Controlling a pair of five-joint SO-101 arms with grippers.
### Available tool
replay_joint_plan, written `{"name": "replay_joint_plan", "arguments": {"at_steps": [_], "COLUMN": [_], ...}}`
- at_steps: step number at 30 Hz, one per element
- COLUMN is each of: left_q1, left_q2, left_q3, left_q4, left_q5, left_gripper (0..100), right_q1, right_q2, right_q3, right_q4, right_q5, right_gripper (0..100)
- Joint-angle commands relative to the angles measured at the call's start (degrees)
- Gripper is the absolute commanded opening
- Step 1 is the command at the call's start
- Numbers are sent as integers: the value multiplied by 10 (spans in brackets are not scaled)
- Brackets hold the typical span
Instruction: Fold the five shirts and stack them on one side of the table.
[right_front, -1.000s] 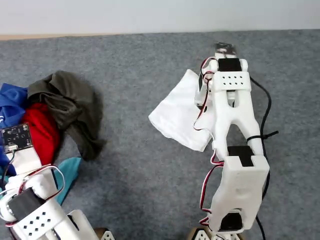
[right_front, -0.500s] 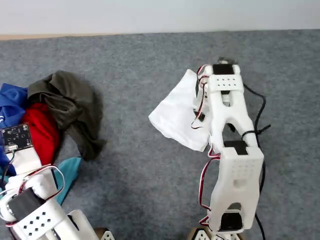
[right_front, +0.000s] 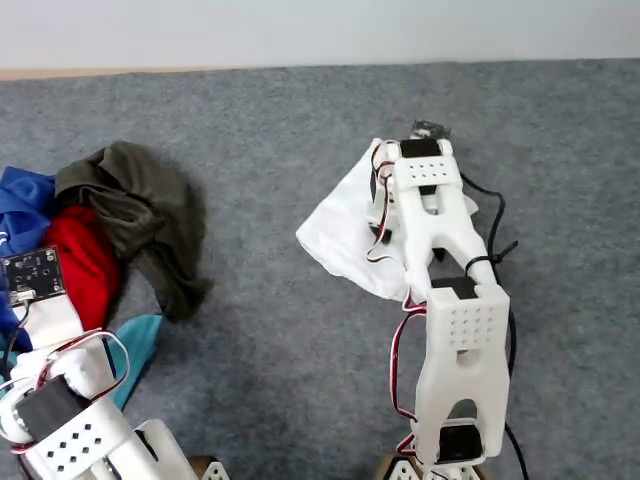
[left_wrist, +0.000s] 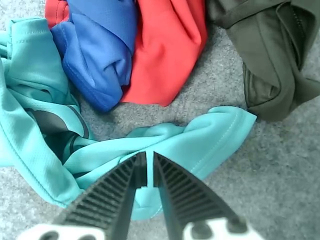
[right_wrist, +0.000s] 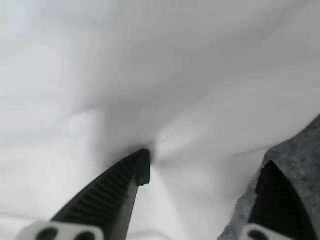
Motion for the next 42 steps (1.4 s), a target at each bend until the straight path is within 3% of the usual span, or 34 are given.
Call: {"name": "replay_joint_plan", "arguments": {"at_steps": [1, 12, 15, 20, 29, 33, 42], "left_q1": [1, 1, 1, 1, 1, 1, 1], "left_q2": [-6, -6, -6, -6, -6, -6, -6], "left_q3": [-3, -2, -2, -2, -2, -2, -3], "left_q4": [-11, -11, -11, -11, -11, -11, -11], "left_q5": [-3, -3, -3, -3, -3, -3, -3], "left_gripper": [33, 33, 33, 33, 33, 33, 33], "right_q1": [-7, -3, -3, -4, 21, 53, 184], "right_q2": [-5, 48, 46, 47, 21, -29, -107], "right_q3": [-30, -33, -35, -55, -74, -79, -79], "right_q4": [-18, -21, -25, -21, 22, 54, 131], "right_q5": [-8, -23, -21, 7, 33, 97, 334], "right_gripper": [329, 326, 251, 9, 10, 10, 10]}}
